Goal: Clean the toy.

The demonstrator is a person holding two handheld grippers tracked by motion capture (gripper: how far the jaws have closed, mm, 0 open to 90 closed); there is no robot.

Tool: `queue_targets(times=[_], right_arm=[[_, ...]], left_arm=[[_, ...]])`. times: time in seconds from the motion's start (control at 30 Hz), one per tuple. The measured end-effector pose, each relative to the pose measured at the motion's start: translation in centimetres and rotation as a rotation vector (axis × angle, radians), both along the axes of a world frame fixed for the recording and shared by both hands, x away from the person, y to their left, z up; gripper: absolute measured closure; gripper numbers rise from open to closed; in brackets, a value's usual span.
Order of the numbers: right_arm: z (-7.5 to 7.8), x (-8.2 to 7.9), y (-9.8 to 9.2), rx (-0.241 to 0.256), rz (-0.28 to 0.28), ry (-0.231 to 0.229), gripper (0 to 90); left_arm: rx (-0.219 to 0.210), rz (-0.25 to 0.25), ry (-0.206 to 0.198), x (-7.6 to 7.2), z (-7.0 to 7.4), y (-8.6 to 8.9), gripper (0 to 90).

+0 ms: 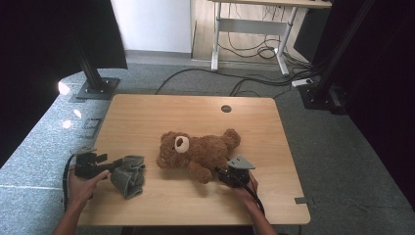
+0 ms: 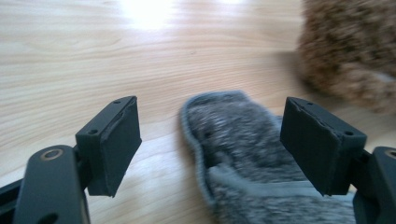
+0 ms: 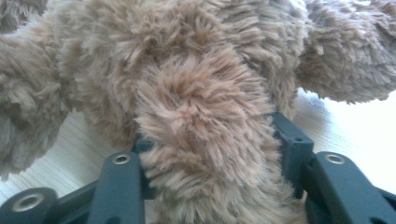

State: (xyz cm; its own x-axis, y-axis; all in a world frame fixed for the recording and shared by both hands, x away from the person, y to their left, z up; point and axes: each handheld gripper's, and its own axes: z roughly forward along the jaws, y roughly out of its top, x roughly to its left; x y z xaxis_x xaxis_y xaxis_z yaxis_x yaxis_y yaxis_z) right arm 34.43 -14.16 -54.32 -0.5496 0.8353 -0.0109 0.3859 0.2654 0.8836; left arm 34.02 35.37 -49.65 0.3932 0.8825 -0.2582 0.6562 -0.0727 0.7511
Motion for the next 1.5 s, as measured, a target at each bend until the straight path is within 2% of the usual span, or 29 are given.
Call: queue_targets(times=[0.07,0.13,0.17,0.2,0.27,0.3,0.33,0.37,0.4,0.53,0.67,0.77,1.03,1.2,1.23,1.33,1.43,1.5], right_arm=[[0.2,0.2,-0.2,0.024,0.004,0.011,40.3],[0.4,0.2,-0.3,0.035,0.005,0.014,38.9],[0.8,0.1,-0.8,0.069,0.015,0.013,34.2],[0.8,0.1,-0.8,0.069,0.015,0.013,34.2],[1.4,-0.2,-1.3,0.112,0.021,0.024,28.9],[1.7,-0.5,-1.7,0.143,0.025,0.019,27.6],[2.5,-0.9,-2.5,0.194,0.031,0.007,23.8],[2.5,-0.9,-2.5,0.194,0.031,0.007,23.8],[3.1,-1.2,-3.3,0.233,0.034,-0.001,22.3],[3.7,-1.6,-4.4,0.256,0.032,-0.015,21.2],[4.1,-2.3,-5.7,0.259,0.049,-0.018,21.6],[4.1,-3.0,-6.7,0.256,0.060,-0.019,22.0],[3.6,-4.9,-9.3,0.269,0.010,0.000,23.2],[2.7,-5.3,-10.1,0.242,-0.012,0.023,23.9],[2.6,-5.3,-10.2,0.237,-0.013,0.026,24.2],[2.3,-5.3,-10.4,0.224,-0.020,0.031,24.8],[2.0,-5.2,-10.3,0.210,-0.019,0.037,25.1],[1.9,-5.2,-10.1,0.196,-0.011,0.039,25.4]], left_arm=[[-0.011,-0.022,-0.006,0.0,0.2,-0.8,19.7],[-0.020,-0.048,-0.017,0.0,0.3,-2.0,20.0],[-0.021,-0.063,-0.023,0.0,0.4,-2.7,20.3],[-0.025,-0.077,-0.029,0.0,0.5,-3.3,20.3],[-0.029,-0.102,-0.043,-0.1,0.8,-4.4,20.8],[-0.033,-0.111,-0.047,-0.2,0.9,-4.9,21.2],[-0.038,-0.115,-0.051,-0.2,1.1,-5.3,21.8],[-0.040,-0.121,-0.055,-0.2,1.2,-5.5,21.8],[-0.057,-0.134,-0.068,-0.4,1.6,-6.2,22.2],[-0.063,-0.167,-0.072,-0.7,2.1,-7.0,22.4],[-0.052,-0.193,-0.093,-1.3,2.2,-8.0,23.6],[-0.068,-0.212,-0.096,-1.9,2.1,-8.5,24.6],[-0.054,-0.264,-0.103,-3.9,1.8,-9.3,24.6],[-0.019,-0.274,-0.101,-5.2,1.3,-9.9,24.6],[-0.020,-0.281,-0.100,-5.4,1.1,-10.1,24.7],[-0.062,-0.307,-0.077,-5.8,0.6,-10.4,24.8],[0.000,-0.306,-0.089,-6.0,0.5,-10.9,24.9],[-0.001,-0.316,-0.086,-6.1,0.4,-11.1,24.9]])
